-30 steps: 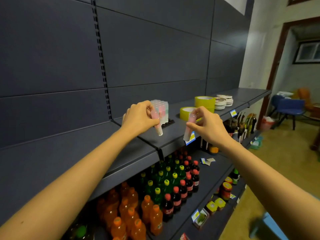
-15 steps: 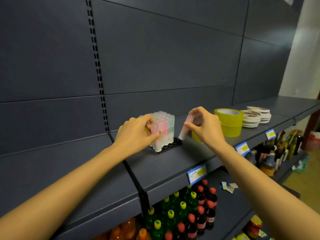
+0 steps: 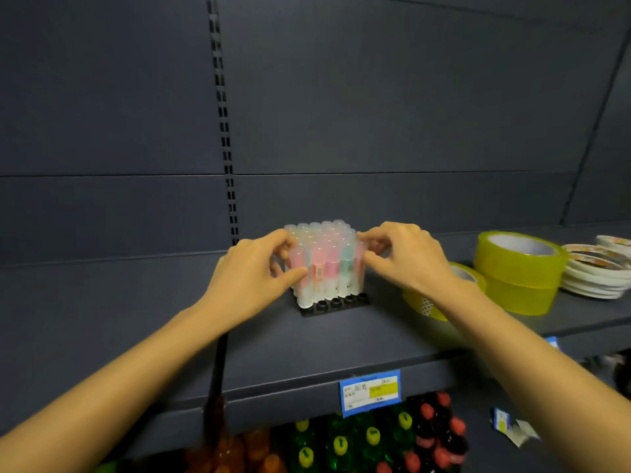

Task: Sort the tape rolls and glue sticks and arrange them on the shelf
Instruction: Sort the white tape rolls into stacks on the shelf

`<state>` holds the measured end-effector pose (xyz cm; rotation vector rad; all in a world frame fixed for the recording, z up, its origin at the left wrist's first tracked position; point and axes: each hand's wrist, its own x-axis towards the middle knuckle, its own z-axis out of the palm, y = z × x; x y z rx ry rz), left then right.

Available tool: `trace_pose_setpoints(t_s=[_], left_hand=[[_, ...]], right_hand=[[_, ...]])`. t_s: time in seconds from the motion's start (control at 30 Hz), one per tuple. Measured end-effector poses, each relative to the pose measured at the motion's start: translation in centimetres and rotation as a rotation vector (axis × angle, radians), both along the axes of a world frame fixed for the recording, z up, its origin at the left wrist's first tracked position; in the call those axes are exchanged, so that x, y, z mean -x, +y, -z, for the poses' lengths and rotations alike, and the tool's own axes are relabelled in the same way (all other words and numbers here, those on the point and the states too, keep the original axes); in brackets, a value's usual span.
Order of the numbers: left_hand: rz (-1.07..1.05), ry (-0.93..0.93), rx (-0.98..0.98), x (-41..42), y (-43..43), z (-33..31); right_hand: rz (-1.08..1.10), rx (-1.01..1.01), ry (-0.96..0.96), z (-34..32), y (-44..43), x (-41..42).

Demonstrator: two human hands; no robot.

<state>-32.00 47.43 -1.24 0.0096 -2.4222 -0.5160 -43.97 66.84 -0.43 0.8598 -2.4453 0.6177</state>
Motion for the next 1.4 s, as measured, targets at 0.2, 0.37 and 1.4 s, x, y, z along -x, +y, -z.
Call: trace_pose_setpoints(t_s=[0.2,0.37,1.4], left_hand=[[-0.127,0.004,0.043,0.0,2.2,0.6],[-0.259,-0.016,0.118,0.1,3.9,0.7],[-1.058,-0.191,0.256,-27.0,-9.8,1.4]], right_hand=[[-0.141,-0.129,0.117,-1.0,1.1,1.0],[-0.309,0.059,0.128,-1.1,1.1,1.5],[-0.924,-0.205,0.121,-0.8,-20.7,-17.8]])
